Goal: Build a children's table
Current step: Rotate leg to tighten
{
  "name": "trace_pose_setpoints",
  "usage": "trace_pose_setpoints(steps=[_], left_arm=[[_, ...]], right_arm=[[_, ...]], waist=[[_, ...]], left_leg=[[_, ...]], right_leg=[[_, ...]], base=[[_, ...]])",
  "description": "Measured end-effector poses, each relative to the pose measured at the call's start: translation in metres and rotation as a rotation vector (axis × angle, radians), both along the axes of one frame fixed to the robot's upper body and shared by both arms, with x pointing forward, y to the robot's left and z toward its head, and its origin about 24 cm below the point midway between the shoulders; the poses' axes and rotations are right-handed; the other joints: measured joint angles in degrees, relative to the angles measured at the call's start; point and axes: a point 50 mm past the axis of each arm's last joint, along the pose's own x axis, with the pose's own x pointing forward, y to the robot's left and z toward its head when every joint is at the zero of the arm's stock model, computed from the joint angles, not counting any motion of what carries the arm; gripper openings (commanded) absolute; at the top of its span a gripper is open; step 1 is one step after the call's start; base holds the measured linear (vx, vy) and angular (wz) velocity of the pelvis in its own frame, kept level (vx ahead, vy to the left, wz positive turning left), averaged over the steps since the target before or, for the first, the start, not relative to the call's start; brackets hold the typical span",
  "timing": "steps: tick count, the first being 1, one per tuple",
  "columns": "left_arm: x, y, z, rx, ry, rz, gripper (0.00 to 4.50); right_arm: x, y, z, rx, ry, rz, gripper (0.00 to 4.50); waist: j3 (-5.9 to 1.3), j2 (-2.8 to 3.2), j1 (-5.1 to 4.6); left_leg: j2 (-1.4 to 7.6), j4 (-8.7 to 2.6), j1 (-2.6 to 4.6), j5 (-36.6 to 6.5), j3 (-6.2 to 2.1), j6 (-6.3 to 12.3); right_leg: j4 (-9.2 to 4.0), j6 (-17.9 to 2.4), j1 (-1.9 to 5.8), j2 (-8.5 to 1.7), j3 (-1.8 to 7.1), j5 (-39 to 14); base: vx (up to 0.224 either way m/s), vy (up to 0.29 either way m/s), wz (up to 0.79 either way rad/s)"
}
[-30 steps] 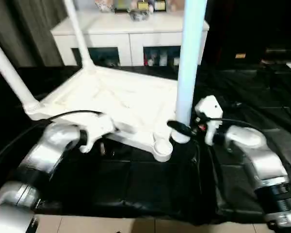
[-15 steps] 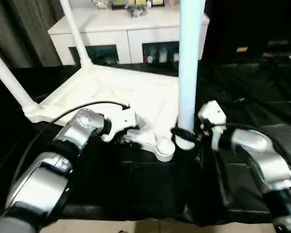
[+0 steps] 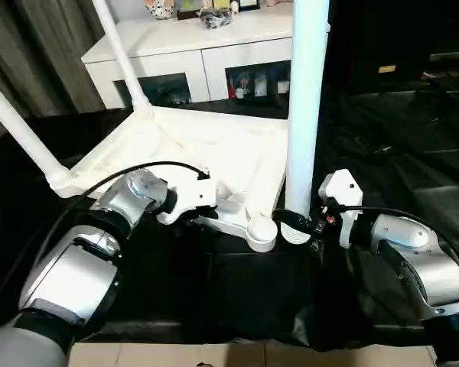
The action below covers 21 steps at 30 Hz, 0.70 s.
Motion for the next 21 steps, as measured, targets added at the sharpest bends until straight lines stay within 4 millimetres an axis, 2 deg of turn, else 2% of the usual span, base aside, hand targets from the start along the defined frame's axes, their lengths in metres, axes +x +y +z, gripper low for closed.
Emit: trace_pose_setpoints(steps=[5,8,13,14,16,19,21], left_arm=[[0.001,-0.001,-0.002,0.042,-0.035,-0.005,1.31],[0.001,-0.001,-0.005,0.075,-0.054,-0.004,1.08],[-0.004,0.005,-0.018,0.144,-0.060,0.005,0.68],[-0.006,0.007,-0.022,0.151,-0.052,0.008,0.66],[-0.010,0.012,-0.029,0.157,-0.033,0.027,0.53],[-0.015,0.024,-0.036,0.120,0.019,0.103,0.47],[-0.017,0.029,-0.037,0.075,0.069,0.154,0.46]], right_arm=[[0.000,0.000,0.000,0.000,0.000,-0.001,1.86],[0.000,0.000,0.000,0.000,0.002,-0.003,1.86],[0.000,0.001,0.001,0.001,-0.003,-0.001,1.86],[0.000,0.002,0.001,0.002,-0.003,-0.002,1.86],[0.000,0.003,0.001,0.010,-0.006,-0.011,1.86],[0.002,0.003,0.002,0.023,-0.011,-0.023,1.86],[0.003,0.000,0.006,0.035,-0.023,-0.036,1.86]], waist=[[-0.04,0.05,-0.11],[-0.14,0.19,-0.51],[-0.44,0.59,-2.18],[-0.41,0.49,-2.51],[-0.65,0.71,-3.35],[-0.79,0.33,-4.30],[-0.88,0.14,-4.84]], left_leg=[[0.00,0.00,-0.01,0.0,0.00,0.00],[0.00,-0.01,0.01,0.0,0.00,0.00],[-0.01,-0.13,0.24,0.0,0.00,-0.01],[-0.02,-0.23,0.29,0.0,0.00,-0.01],[-0.23,-0.58,0.75,0.0,0.12,-0.01],[-0.63,-1.15,1.34,0.0,0.12,-0.02],[-0.65,-1.23,1.45,0.0,0.06,-0.04]], right_leg=[[-0.06,0.0,0.01,0.00,0.01,0.0],[-0.05,0.0,0.01,0.00,0.01,0.0],[-0.19,0.0,0.25,0.00,0.02,0.0],[-0.30,0.0,0.33,0.00,0.01,0.0],[-0.43,0.0,0.56,-0.13,0.20,0.0],[-0.37,0.3,0.78,-0.65,0.04,-0.2],[-0.41,0.6,0.73,-0.71,0.01,-0.3]], base=[[0.000,0.000,0.00],[0.000,0.000,0.00],[0.000,0.000,0.00],[0.000,0.000,0.00],[0.000,0.000,0.00],[0.000,0.000,0.00],[0.000,0.000,0.00]])
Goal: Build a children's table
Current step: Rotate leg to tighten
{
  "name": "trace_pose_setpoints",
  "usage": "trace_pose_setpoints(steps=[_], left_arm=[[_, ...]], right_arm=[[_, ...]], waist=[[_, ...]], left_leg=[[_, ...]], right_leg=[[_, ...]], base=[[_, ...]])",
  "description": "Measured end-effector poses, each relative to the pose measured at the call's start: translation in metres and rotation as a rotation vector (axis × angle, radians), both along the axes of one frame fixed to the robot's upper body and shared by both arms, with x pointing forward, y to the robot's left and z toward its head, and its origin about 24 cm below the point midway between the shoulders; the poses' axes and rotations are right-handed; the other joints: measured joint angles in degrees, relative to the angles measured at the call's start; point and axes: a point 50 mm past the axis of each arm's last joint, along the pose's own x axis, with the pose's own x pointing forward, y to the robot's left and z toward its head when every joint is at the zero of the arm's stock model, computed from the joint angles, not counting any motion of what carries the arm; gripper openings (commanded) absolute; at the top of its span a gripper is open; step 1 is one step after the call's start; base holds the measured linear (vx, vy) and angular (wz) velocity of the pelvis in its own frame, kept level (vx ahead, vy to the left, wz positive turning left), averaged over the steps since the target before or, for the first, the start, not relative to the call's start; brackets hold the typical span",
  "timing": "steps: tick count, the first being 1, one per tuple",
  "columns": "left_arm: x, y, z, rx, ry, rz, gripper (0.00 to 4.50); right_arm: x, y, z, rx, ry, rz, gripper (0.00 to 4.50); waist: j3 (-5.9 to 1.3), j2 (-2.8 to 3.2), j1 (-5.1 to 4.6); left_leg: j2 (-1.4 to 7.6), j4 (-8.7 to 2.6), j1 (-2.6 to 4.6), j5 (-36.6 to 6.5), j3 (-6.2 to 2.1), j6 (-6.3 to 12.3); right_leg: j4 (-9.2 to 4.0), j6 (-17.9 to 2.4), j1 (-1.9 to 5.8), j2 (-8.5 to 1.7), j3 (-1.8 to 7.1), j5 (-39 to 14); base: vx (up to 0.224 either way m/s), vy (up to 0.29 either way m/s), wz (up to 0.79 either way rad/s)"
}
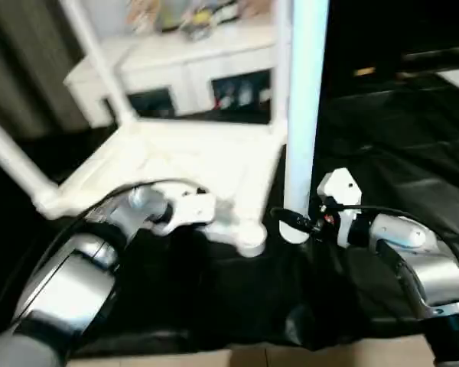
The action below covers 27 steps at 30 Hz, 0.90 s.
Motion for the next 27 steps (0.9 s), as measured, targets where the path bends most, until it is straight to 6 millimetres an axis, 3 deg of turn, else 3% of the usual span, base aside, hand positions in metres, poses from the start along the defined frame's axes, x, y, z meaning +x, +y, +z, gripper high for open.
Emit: trace_pose_setpoints(steps=[6,12,19,26,27], left_arm=[[-0.009,0.003,0.000,-0.191,0.108,0.123,0.42],[-0.037,-0.020,0.004,-0.426,0.139,0.202,0.37],[-0.056,-0.034,0.007,-0.427,-0.008,0.087,0.02],[-0.064,-0.039,0.015,-0.370,-0.084,0.002,0.02],[-0.064,-0.040,0.015,-0.369,-0.081,0.005,0.28]], right_arm=[[0.007,0.003,0.004,0.050,0.009,-0.020,1.86],[0.018,0.016,0.008,0.184,0.082,-0.075,1.86],[0.017,0.026,0.001,0.194,0.135,-0.055,1.86],[0.022,0.026,0.003,0.177,0.141,-0.036,1.86],[0.023,0.026,0.004,0.173,0.138,-0.034,1.86]], waist=[[-0.14,-0.77,-0.55],[-0.42,-2.98,0.13],[-0.01,-5.32,1.82],[0.46,-7.07,2.52],[0.48,-7.25,2.58]], left_leg=[[-0.06,-0.51,-0.08,0.0,0.12,0.04],[0.04,-0.68,-0.66,0.0,0.13,0.33],[0.08,-0.68,-0.75,0.0,0.15,0.38],[0.08,-0.69,-0.70,-0.1,0.29,0.08],[0.08,-0.69,-0.70,-0.1,0.29,0.08]], right_leg=[[-0.48,-0.5,-0.35,-0.06,0.10,0.3],[-0.68,-0.5,-1.16,-0.03,-0.07,0.3],[-0.81,-0.5,-1.22,0.01,-0.08,0.3],[-0.81,-0.6,-1.21,0.01,0.04,0.4],[-0.81,-0.6,-1.22,0.01,0.03,0.4]], base=[[0.000,0.000,0.00],[0.000,0.000,0.00],[0.000,0.000,0.00],[0.000,0.000,0.00],[0.000,0.000,0.00]])
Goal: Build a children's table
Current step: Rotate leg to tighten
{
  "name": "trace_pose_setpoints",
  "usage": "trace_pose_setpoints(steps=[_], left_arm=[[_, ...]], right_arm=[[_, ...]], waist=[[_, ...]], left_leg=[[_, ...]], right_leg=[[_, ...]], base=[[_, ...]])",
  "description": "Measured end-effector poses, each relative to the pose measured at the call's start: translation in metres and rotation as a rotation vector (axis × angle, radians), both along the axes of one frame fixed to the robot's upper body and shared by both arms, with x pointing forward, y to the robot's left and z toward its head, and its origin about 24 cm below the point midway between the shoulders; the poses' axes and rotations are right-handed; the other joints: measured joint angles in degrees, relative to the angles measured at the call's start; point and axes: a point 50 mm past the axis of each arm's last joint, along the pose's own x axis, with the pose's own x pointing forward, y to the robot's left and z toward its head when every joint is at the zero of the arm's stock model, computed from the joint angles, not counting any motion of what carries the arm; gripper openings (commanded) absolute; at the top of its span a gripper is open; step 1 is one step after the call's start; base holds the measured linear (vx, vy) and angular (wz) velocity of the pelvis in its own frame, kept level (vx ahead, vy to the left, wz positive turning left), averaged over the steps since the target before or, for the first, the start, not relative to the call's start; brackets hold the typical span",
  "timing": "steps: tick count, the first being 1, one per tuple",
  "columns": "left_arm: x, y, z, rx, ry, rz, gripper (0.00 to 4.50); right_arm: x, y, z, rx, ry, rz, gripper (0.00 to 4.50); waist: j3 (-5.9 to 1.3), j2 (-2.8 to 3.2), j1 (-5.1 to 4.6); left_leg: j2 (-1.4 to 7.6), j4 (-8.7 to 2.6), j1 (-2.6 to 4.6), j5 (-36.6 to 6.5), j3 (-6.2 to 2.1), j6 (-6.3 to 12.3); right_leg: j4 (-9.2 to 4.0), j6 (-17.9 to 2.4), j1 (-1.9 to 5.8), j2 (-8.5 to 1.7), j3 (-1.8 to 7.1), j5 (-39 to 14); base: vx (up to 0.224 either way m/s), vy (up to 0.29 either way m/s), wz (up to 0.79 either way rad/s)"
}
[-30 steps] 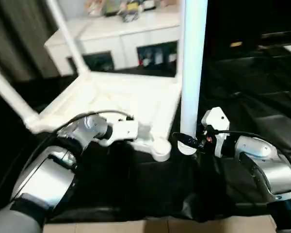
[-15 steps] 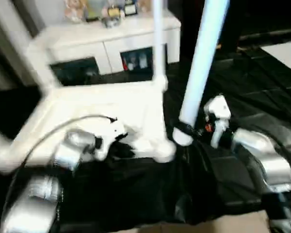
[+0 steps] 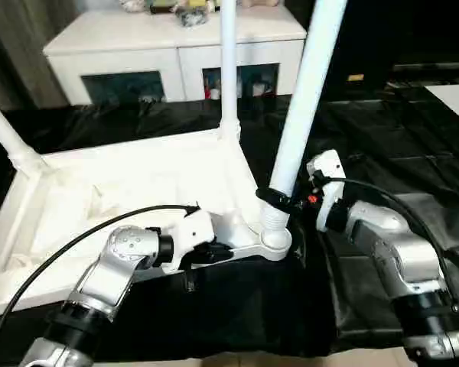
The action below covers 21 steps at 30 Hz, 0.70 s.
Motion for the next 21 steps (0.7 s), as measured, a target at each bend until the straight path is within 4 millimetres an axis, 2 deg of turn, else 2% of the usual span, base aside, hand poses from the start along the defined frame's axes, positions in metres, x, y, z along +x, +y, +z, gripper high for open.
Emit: trace_pose_setpoints(steps=[4,9,13,14,15,17,19,21], left_arm=[[0.0010,0.0001,-0.0007,0.006,0.016,0.011,0.66],[0.0040,-0.0022,-0.0019,0.013,0.004,0.007,0.66],[0.0053,-0.0006,-0.0020,0.030,0.021,0.002,0.66],[0.0058,-0.0002,-0.0020,0.034,0.023,0.000,0.40],[0.0062,0.0001,-0.0020,0.036,0.024,-0.001,0.31],[0.0080,-0.0003,-0.0017,0.032,0.021,0.008,0.26],[0.0096,-0.0007,-0.0022,0.038,0.021,0.003,0.00],[0.0098,-0.0007,-0.0029,0.040,0.021,-0.001,0.00]], right_arm=[[0.0030,0.0009,0.0065,0.000,-0.017,0.013,1.86],[0.0023,0.0017,0.0037,0.012,0.006,0.031,1.86],[-0.0007,0.0039,0.0036,0.035,0.011,0.057,1.86],[-0.0010,0.0041,0.0038,0.037,0.010,0.060,1.86],[-0.0010,0.0042,0.0041,0.038,0.010,0.061,1.86],[-0.0012,0.0043,0.0041,0.042,0.011,0.062,1.86],[-0.0026,0.0049,0.0023,0.055,0.021,0.069,1.86],[-0.0058,0.0027,-0.0033,0.055,0.040,0.072,1.86]], waist=[[0.15,-0.38,0.23],[0.21,-0.46,0.79],[0.21,-0.44,0.73],[0.22,-0.43,0.65],[0.21,-0.42,0.60],[0.21,-0.41,0.67],[0.18,-0.38,0.78],[0.18,-0.37,0.82]], left_leg=[[0.00,0.00,-0.01,0.1,0.02,0.15],[0.01,0.01,0.05,0.2,0.02,0.14],[0.03,0.01,0.14,0.1,0.02,-0.23],[0.03,0.01,0.14,0.1,0.02,-0.25],[0.03,0.01,0.16,0.1,0.03,-0.27],[0.04,0.01,0.18,0.2,0.03,-0.32],[0.05,-0.01,0.25,0.2,0.03,-0.38],[0.07,-0.01,0.29,0.2,0.03,-0.41]], right_leg=[[0.00,0.0,-0.01,0.00,0.01,0.0],[0.10,0.0,-0.01,0.00,0.02,0.1],[0.16,-0.1,0.03,0.01,0.02,0.1],[0.16,-0.1,0.03,0.01,0.04,0.1],[0.17,-0.1,0.03,0.01,0.05,0.2],[0.21,-0.1,0.04,0.02,0.04,0.2],[0.26,-0.1,0.09,0.02,0.04,0.2],[0.28,-0.1,0.13,0.02,0.02,0.2]], base=[[0.000,0.000,0.00],[0.000,0.000,0.00],[0.000,0.000,0.00],[0.000,0.000,0.00],[0.000,0.000,0.00],[0.000,0.000,0.00],[0.000,0.000,0.00],[0.000,0.000,0.00]])
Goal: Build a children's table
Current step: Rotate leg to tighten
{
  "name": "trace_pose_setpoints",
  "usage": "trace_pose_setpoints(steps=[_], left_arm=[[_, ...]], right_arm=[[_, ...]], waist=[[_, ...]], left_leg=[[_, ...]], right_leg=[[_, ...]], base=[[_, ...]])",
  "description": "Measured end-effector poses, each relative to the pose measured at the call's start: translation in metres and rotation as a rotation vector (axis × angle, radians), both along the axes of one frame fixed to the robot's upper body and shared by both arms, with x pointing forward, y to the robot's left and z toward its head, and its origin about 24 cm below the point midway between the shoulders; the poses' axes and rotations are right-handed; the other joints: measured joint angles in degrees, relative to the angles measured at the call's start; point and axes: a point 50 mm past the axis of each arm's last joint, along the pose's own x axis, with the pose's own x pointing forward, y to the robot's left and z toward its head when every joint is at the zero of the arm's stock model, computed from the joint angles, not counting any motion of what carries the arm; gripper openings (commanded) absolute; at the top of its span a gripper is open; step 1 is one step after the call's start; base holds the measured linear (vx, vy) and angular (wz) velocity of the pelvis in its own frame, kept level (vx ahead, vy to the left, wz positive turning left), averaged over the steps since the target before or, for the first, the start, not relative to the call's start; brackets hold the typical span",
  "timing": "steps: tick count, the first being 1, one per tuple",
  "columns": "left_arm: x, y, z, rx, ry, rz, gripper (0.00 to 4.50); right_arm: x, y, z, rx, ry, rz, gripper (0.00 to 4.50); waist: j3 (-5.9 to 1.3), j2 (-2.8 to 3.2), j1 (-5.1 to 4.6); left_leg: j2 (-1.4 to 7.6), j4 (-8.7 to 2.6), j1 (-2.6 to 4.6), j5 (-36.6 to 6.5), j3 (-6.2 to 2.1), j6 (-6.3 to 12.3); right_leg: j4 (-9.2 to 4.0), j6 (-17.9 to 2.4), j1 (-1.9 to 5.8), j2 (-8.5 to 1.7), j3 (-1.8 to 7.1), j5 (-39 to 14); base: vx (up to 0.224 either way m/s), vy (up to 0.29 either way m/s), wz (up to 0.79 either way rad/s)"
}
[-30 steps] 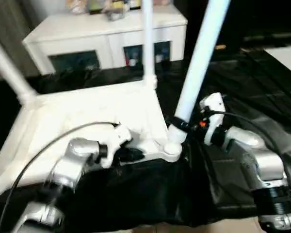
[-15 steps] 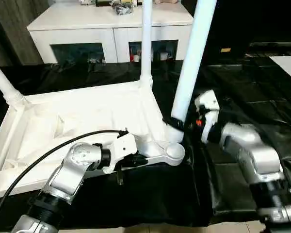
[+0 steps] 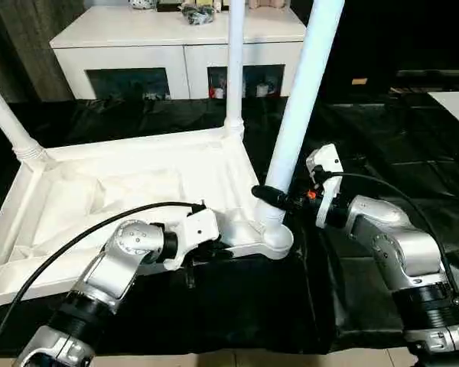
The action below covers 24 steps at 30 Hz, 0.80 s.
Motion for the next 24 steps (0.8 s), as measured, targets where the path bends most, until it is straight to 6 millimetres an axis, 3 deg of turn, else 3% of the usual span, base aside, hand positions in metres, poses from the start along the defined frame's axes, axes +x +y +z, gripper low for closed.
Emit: trace_pose_setpoints(steps=[9,24], left_arm=[[-0.0018,0.0022,-0.0005,0.027,-0.007,-0.032,0.00],[-0.0007,0.0009,-0.0006,0.031,-0.017,-0.038,0.00]], right_arm=[[-0.0032,-0.0079,-0.0056,-0.038,0.047,0.018,1.86],[-0.0034,-0.0030,-0.0109,-0.028,0.068,0.039,1.86]], waist=[[0.00,-0.01,-0.34],[-0.01,-0.01,-0.20]], left_leg=[[0.02,-0.02,0.01,0.0,0.00,-0.02],[0.10,-0.01,0.08,0.0,0.03,-0.05]], right_leg=[[0.00,0.0,0.00,0.02,0.00,0.0],[0.00,-0.1,0.06,0.08,-0.02,0.0]], base=[[0.000,0.000,0.00],[0.000,0.000,0.00]])
